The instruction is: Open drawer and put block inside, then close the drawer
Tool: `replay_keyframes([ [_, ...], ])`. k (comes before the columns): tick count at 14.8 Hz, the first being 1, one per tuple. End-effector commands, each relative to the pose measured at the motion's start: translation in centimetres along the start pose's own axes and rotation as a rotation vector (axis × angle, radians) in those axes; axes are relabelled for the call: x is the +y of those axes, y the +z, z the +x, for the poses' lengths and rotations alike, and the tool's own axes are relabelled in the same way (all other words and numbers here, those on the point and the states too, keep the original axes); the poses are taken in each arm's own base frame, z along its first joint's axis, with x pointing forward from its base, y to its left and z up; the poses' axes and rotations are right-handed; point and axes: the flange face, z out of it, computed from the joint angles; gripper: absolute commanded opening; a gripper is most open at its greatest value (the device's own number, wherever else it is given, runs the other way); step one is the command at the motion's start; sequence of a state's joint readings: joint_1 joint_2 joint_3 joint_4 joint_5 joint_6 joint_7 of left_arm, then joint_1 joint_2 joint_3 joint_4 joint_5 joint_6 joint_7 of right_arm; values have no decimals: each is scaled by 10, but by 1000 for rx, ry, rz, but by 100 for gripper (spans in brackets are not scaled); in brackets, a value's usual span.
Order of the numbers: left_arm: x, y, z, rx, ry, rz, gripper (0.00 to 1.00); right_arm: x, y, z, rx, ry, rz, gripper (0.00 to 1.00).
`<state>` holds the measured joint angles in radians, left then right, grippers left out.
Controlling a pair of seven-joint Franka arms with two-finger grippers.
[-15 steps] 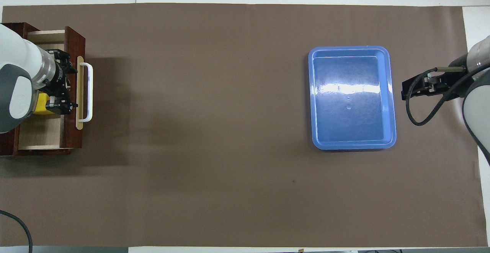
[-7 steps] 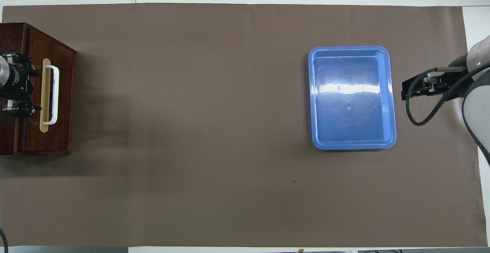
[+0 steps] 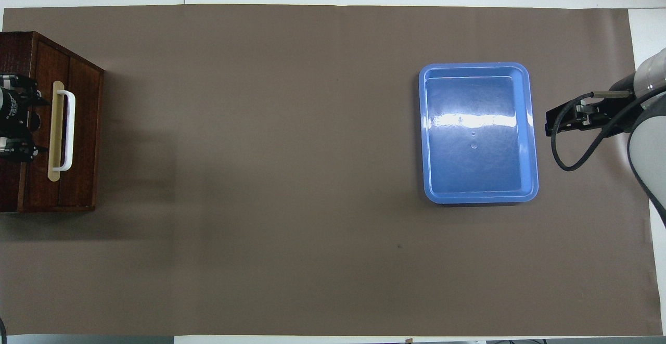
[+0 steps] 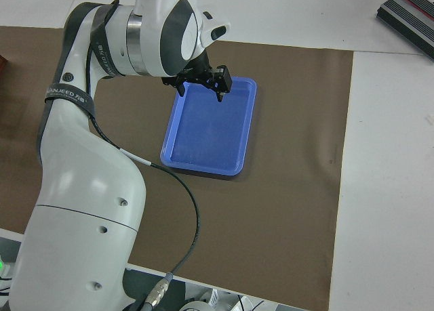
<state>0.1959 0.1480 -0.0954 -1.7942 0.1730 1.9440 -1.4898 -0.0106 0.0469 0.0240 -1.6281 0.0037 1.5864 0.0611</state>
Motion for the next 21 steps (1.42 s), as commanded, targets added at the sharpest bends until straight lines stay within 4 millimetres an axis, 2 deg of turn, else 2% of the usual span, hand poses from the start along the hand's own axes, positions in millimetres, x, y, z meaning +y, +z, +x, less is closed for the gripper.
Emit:
replay_keyframes([
  [1,-9,-33,-3,12,112,33,100,4,-2,-8,-6,-17,-18,100],
  [4,-24,-64,-15,-34,306,17,100,4,-1,-8,-7,-17,-18,100],
  [6,-33,-82,-31,-65,462,7,100,5,-2,-8,-6,-16,-18,100],
  [7,-36,-84,-37,-83,553,16,100,5,-2,-8,-6,-14,-18,100],
  [8,-39,-94,-51,-79,671,6,100,5,-1,-8,-7,-14,-18,100],
  [11,-45,-102,-74,-115,986,17,100,4,-2,-8,-6,-17,-18,100],
  [13,-45,-110,-88,-164,1122,11,100,5,-2,-8,-6,-16,-18,100],
  [16,-47,-120,-91,-234,1317,26,100,5,-2,-8,-6,-13,-18,100],
  [21,-54,-126,-102,-253,1406,19,100,6,-2,-8,-3,-11,-17,100],
])
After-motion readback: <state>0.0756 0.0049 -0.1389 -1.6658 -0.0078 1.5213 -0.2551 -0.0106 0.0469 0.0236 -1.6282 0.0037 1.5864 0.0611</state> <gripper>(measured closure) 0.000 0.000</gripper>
